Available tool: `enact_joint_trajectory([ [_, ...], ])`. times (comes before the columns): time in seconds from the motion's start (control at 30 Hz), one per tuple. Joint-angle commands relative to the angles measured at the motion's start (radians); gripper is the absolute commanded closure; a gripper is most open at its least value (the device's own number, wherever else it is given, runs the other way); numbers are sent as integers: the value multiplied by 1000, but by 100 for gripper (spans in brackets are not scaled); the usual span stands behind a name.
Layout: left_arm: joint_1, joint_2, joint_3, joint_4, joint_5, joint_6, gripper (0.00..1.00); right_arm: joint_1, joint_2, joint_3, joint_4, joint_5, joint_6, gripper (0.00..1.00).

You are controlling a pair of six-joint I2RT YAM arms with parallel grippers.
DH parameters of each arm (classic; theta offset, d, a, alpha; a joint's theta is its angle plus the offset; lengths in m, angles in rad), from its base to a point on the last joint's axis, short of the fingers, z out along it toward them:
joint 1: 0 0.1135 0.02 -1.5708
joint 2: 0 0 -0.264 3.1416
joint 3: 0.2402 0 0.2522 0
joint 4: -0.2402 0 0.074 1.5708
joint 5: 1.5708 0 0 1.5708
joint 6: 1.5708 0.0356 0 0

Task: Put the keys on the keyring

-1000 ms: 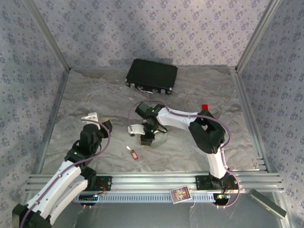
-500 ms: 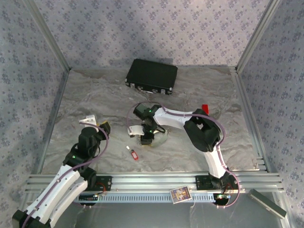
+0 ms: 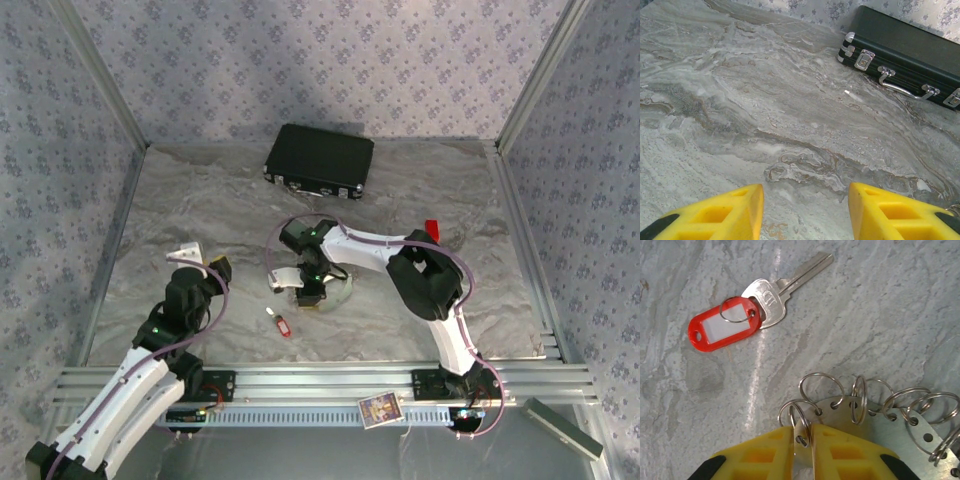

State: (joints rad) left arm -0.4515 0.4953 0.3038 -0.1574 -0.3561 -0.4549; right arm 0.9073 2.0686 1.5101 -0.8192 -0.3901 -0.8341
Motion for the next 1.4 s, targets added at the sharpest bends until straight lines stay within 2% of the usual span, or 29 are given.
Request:
enact_joint_trajectory([
  [0.0, 7, -5, -6, 7, -17, 0, 52, 13, -3, 19, -66, -19, -34, 81],
  [0.5, 7, -7, 3, 2, -6, 7, 52, 30, 16, 21, -31, 44, -36, 84],
  [0.63, 8, -9, 3, 1, -5, 5, 52, 36, 7, 2, -2, 75, -39, 79],
  [0.9, 8, -12, 6, -2, -10, 1, 52, 47, -28, -43, 89, 141, -36, 78],
  [1.07, 8, -12, 7, -5, -12, 1, 52, 53, -42, -59, 124, 162, -33, 84],
  [1.23, 8, -12, 13, -10, -11, 2, 52, 58, -67, -76, 148, 182, -34, 99],
  [1.37, 8, -12, 21, -13, -7, 9, 52, 56, -117, -103, 184, 178, -32, 100],
])
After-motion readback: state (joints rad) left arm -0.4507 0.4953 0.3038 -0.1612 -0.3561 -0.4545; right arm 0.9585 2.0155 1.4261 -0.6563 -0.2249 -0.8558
